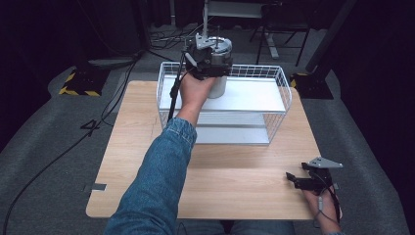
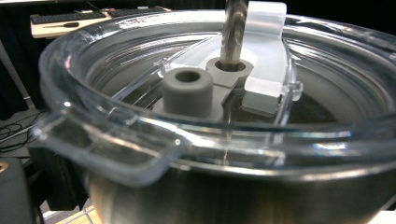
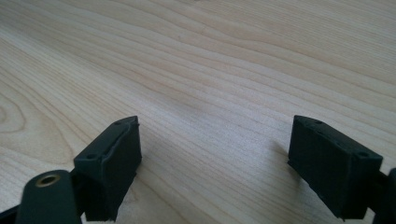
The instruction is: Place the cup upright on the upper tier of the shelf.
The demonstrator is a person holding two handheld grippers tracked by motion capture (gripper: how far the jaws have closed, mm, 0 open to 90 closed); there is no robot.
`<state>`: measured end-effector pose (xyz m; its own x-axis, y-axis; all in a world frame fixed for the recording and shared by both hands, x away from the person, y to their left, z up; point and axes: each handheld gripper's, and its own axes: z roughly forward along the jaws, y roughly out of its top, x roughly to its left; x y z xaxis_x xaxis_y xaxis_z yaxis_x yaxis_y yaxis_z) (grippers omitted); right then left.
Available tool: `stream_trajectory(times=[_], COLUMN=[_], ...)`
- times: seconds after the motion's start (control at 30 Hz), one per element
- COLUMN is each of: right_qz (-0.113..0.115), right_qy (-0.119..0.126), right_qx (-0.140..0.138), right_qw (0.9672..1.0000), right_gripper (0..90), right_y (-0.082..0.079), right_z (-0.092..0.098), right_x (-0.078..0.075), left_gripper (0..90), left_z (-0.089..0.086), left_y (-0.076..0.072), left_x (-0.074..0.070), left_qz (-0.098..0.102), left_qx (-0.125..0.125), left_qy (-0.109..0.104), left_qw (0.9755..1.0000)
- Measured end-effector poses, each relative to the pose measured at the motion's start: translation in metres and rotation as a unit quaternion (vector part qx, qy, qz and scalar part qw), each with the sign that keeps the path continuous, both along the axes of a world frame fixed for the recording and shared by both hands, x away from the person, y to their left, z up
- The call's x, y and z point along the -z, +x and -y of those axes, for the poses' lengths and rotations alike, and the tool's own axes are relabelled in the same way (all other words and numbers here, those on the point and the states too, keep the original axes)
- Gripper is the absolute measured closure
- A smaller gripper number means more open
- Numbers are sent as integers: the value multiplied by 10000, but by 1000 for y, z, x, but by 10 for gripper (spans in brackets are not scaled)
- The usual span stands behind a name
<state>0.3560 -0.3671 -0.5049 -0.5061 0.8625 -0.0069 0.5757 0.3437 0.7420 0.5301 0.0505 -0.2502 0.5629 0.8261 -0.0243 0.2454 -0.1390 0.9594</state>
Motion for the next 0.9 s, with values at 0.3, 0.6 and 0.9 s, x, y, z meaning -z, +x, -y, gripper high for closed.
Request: stream_trajectory(times=[0.3, 0.6, 0.9], right_qz=[-1, -8, -11], right_qy=[1, 7, 17], right_qx=[-1, 5, -2], right_qw=[10000, 10000, 10000], right_gripper=[174, 173, 169], right_y=[0, 0, 1], right_z=[0, 0, 0], right_x=[0, 0, 0], left_gripper=[0, 0, 0], left_z=[-2, -7, -18], left_y=[0, -11, -27], left_x=[2, -3, -7], left_qz=[-132, -54, 35], left_qx=[-3, -23, -67], left_qy=[-249, -149, -104], left_qw=[9996, 9999, 9999])
